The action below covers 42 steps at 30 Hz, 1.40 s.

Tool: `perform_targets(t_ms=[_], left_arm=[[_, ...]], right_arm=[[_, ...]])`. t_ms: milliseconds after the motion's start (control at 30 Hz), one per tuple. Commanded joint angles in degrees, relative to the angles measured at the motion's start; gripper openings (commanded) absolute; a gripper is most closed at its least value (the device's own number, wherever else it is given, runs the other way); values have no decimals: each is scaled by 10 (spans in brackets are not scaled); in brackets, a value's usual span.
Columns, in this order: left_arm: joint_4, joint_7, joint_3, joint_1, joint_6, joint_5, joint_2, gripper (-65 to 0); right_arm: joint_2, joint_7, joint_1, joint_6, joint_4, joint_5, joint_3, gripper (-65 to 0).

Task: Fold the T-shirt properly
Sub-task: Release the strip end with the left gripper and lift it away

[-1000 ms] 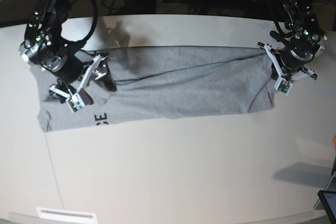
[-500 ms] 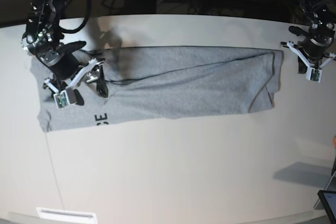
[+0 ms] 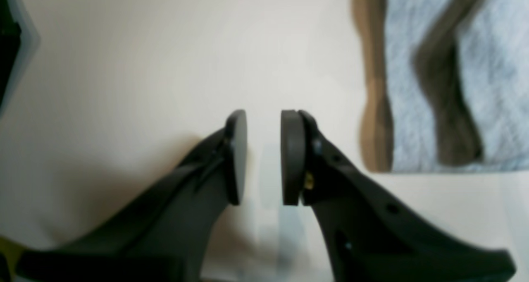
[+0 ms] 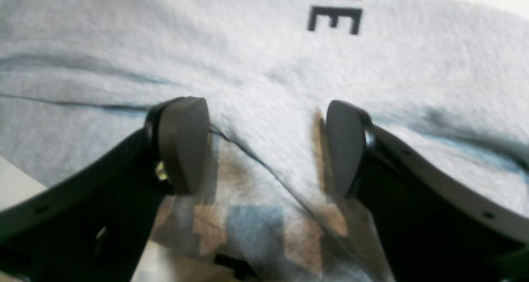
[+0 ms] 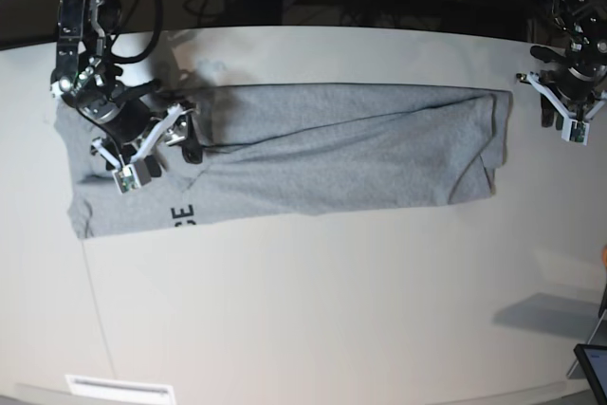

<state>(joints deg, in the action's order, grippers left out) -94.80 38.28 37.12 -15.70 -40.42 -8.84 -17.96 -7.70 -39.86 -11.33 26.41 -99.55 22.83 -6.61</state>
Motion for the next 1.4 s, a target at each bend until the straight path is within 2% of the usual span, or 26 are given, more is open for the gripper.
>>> perform_targets(t_ms=[0,233,333,433,500,567,667,800,1033,1167,1300,1367], left_arm=[[-5,-19,3,-2,4,-4,-13,-499],[36,-27,-2,3,4,-16,-13,-489],[61,-25,-2,3,4,-72,-32,-405],[98,-24,-2,3,4,-139,-56,-284],[127,-23,2,3,4,-176,-73,-244],[148,-23,-2,2,4,-200,-89,-240],[162,-21,-2,2,4,-229,-93,-240],[159,41,1,16,4,-273,-93,-240],[158,107,-2,45,4,-361,-98,-240],[159,149,3,65,4,-371,-97,-240],[163,154,-1,66,4,-371,-95,-240],[164,176,-2,70,4,-371,-93,-240]], right_arm=[[-3,15,2,3,-5,10,-2,-228],[-3,16,-1,3,20,10,-1,-228],[-4,16,-1,3,33,10,-1,-225],[-4,15,-1,3,40,10,0,-221],[-4,15,-1,3,40,10,0,-221],[-4,13,-1,3,40,10,0,-221],[-4,13,-1,3,41,10,0,-221],[-1,13,-1,3,41,10,0,-221],[0,13,-2,3,41,10,0,-221],[0,13,-2,3,42,10,0,-221],[0,13,-2,3,42,10,0,-221],[0,13,-2,3,42,10,0,-221]])
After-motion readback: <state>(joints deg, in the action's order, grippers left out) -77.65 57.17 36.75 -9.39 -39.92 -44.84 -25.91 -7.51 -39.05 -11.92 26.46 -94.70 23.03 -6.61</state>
